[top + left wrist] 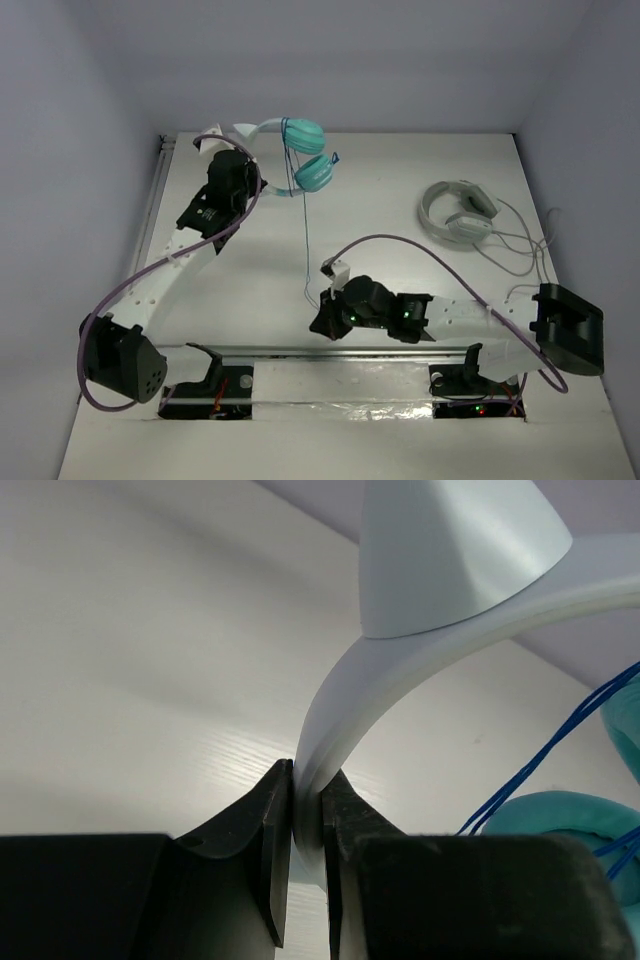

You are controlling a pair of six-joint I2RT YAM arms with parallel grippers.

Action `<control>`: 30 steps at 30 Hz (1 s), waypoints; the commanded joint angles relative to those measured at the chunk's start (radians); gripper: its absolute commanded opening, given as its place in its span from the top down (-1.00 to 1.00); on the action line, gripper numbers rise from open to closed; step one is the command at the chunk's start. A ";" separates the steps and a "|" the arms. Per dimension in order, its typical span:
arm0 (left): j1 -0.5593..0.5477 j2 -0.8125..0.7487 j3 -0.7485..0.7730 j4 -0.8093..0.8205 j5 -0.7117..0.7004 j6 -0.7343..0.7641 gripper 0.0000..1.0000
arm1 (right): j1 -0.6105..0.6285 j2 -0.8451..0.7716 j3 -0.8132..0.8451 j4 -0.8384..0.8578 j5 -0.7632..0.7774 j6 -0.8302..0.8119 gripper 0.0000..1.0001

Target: Wrap the headphones

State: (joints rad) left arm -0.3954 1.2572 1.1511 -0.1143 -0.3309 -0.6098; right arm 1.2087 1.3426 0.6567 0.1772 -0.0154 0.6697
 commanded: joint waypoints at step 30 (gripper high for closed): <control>-0.356 -0.001 -0.516 0.182 -0.136 0.008 1.00 | -0.007 0.006 0.751 -0.888 0.569 -0.462 1.00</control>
State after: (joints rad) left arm -0.7269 1.3231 0.6422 0.0109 -0.4969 -0.5999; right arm 1.2259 1.3415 1.3571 -0.7158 0.4648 0.2848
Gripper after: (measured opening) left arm 0.102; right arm 0.010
